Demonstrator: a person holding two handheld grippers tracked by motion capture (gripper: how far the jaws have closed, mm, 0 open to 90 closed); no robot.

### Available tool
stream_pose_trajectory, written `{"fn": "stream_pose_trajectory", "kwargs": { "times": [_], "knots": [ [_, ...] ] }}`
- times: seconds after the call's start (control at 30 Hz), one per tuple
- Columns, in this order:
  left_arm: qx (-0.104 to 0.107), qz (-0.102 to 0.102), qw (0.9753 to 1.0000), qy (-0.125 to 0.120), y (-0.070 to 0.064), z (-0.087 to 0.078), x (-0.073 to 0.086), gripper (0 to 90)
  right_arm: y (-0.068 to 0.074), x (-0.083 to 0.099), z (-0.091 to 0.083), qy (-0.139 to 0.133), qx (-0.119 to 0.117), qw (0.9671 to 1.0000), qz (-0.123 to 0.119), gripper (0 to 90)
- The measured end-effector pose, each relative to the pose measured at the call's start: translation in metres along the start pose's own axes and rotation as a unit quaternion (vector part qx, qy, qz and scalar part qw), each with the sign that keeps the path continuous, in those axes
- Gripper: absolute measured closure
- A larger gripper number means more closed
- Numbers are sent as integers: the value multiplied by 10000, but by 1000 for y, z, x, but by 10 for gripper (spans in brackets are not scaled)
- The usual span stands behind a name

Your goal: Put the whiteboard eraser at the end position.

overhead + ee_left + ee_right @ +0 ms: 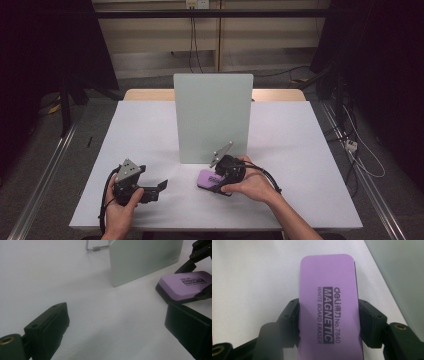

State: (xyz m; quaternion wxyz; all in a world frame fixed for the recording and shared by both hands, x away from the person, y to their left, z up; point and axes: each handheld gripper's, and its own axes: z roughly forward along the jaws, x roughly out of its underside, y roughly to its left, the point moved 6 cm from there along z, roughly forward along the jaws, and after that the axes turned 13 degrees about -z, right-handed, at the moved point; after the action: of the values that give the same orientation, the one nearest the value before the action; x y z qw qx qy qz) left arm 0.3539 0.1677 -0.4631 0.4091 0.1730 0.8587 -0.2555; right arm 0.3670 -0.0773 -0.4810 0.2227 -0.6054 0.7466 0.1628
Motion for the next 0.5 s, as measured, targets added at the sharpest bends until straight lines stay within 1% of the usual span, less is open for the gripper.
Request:
{"fn": "stream_pose_trajectory", "kwargs": {
  "times": [0.1,0.23,0.27,0.4,0.43,0.5],
  "knots": [
    [11,7,10000,48,0,0,0,54,1,0,0,2,47,10000,-84,411],
    [21,1,10000,28,1,0,0,54,0,0,1,12,19,10000,-54,398],
    [14,7,10000,66,1,-1,1,54,1,1,2,39,16,10000,-75,388],
    [8,-11,10000,31,1,-1,0,54,2,3,5,161,-17,9998,-103,329],
    [9,-16,10000,33,1,0,1,54,2,2,6,146,-32,9998,-89,306],
    [11,-15,10000,67,1,-1,1,54,2,2,6,164,17,9998,-78,240]
  ]
}}
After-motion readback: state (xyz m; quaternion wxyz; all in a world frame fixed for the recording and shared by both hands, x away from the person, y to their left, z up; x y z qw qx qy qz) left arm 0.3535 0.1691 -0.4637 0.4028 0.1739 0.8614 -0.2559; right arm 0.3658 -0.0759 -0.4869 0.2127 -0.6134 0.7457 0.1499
